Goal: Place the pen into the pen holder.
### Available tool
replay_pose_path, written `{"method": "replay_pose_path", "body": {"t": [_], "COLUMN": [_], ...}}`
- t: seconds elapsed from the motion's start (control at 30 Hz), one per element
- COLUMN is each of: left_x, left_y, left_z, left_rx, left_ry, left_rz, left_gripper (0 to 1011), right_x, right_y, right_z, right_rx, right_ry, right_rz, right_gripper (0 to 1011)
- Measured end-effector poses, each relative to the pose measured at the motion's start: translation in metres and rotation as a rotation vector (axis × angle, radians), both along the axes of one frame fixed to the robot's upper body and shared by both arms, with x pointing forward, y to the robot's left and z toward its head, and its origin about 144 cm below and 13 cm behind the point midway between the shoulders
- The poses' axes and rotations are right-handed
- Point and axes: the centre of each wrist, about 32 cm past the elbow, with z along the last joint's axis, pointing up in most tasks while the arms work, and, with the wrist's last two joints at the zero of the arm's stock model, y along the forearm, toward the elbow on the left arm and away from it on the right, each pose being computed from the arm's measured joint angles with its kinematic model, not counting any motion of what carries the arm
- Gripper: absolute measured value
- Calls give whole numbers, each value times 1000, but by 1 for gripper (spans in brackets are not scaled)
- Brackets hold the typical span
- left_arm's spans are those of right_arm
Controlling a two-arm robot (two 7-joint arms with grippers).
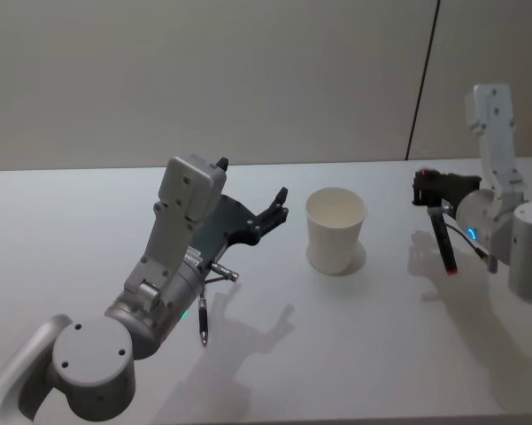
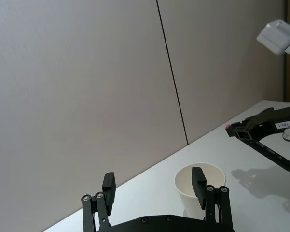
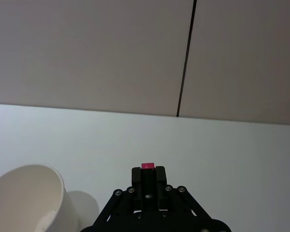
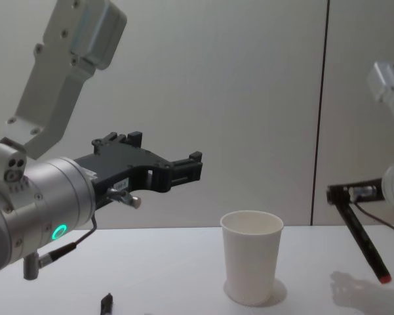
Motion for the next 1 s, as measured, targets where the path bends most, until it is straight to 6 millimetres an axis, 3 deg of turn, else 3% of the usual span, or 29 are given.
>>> {"method": "replay_pose_path", "body": {"t": [1.0], "left_x": [0], "left_y": [0], "left_z": [0], "left_rx": [0], "left_ry": [0], "left_rz": [0], "left_gripper": [1004], "right_x": [-7], "right_y": [34], "right_z": [3], "right_rx": [38], "right_ry": [-492], "right_rz": [146], "right_gripper": [159]}}
